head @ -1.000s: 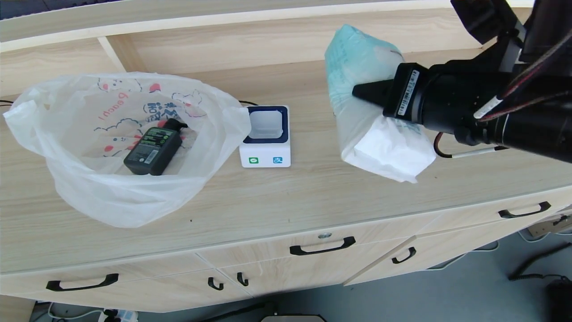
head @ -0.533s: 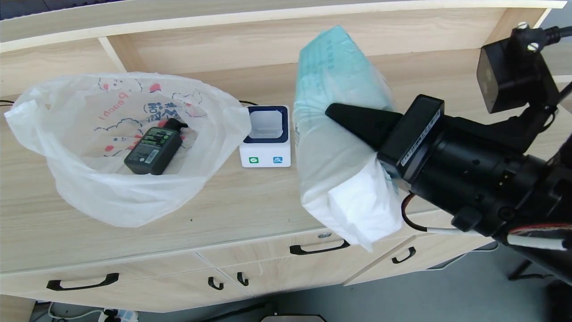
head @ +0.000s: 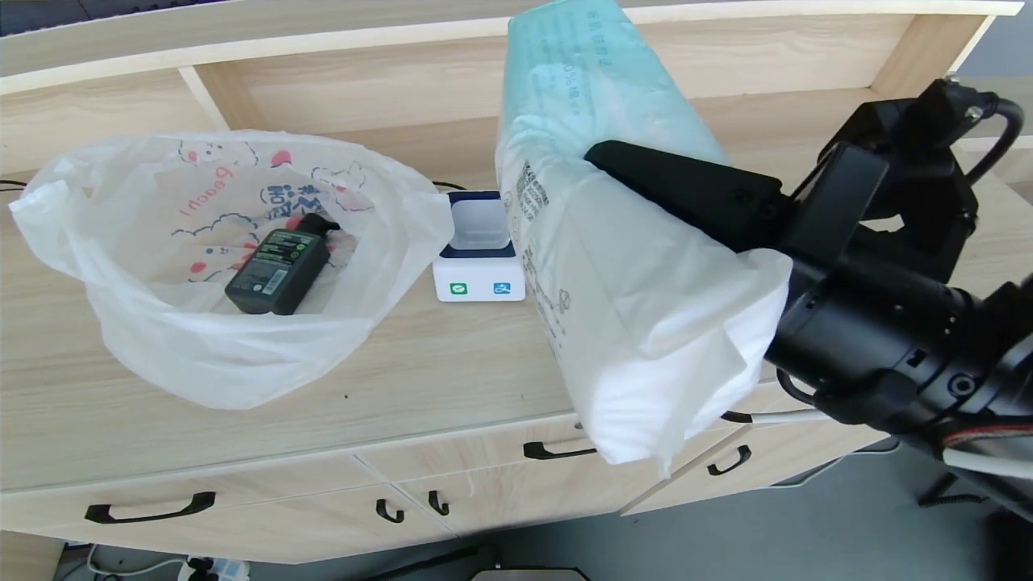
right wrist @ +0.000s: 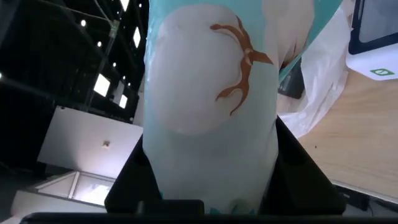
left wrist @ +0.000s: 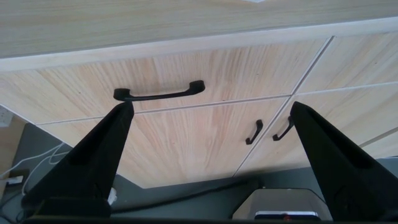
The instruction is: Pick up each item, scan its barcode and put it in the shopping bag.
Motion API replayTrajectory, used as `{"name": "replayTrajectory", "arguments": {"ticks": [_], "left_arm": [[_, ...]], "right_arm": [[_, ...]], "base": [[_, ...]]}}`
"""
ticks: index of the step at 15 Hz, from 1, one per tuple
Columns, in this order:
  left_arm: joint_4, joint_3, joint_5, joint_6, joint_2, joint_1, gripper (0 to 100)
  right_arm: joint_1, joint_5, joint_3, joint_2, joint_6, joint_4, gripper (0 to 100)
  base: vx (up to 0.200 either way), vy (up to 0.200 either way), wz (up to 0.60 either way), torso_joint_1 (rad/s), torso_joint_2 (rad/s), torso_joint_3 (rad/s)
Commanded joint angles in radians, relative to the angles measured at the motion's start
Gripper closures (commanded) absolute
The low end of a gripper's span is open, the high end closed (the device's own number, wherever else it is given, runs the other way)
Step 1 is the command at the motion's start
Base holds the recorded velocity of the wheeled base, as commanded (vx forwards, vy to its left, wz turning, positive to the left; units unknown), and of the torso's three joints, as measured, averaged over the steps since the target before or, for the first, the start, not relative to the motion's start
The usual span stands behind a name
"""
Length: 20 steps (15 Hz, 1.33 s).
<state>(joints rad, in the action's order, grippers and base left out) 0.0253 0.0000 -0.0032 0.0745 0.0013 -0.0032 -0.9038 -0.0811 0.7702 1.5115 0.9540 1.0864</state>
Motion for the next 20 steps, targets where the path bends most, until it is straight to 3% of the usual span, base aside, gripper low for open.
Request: {"name": "replayTrajectory", "arguments": {"ticks": [1, 4, 5, 6, 11, 20], "left_arm": [[0.001, 0.000, 0.000, 0.001, 0.000, 0.000, 0], [0.001, 0.000, 0.000, 0.001, 0.000, 0.000, 0], [0.001, 0.000, 0.000, 0.001, 0.000, 0.000, 0], [0.002, 0.000, 0.000, 0.001, 0.000, 0.000, 0], [0.002, 0.000, -0.001, 0.002, 0.000, 0.000, 0], [0.004, 0.000, -0.003, 0.024, 0.000, 0.000, 0]], "right_arm": [[0.005, -0.009, -0.060, 0.024, 0.035, 0.061, 100], [0.006, -0.009, -0.088, 0.081, 0.146, 0.248, 100], [0.006, -0.009, -0.088, 0.081, 0.146, 0.248, 100], [0.006, -0.009, -0.103, 0.095, 0.223, 0.329, 100], [0.008, -0.009, -0.115, 0.107, 0.430, 0.484, 100], [0.022, -0.009, -0.106, 0.036, 0.666, 0.484, 100]], "base": [[0.000, 0.000, 0.00, 0.000, 0.00, 0.000], [0.000, 0.000, 0.00, 0.000, 0.00, 0.000], [0.000, 0.000, 0.00, 0.000, 0.00, 0.000], [0.000, 0.000, 0.00, 0.000, 0.00, 0.000], [0.000, 0.000, 0.00, 0.000, 0.00, 0.000], [0.000, 0.000, 0.00, 0.000, 0.00, 0.000]]}}
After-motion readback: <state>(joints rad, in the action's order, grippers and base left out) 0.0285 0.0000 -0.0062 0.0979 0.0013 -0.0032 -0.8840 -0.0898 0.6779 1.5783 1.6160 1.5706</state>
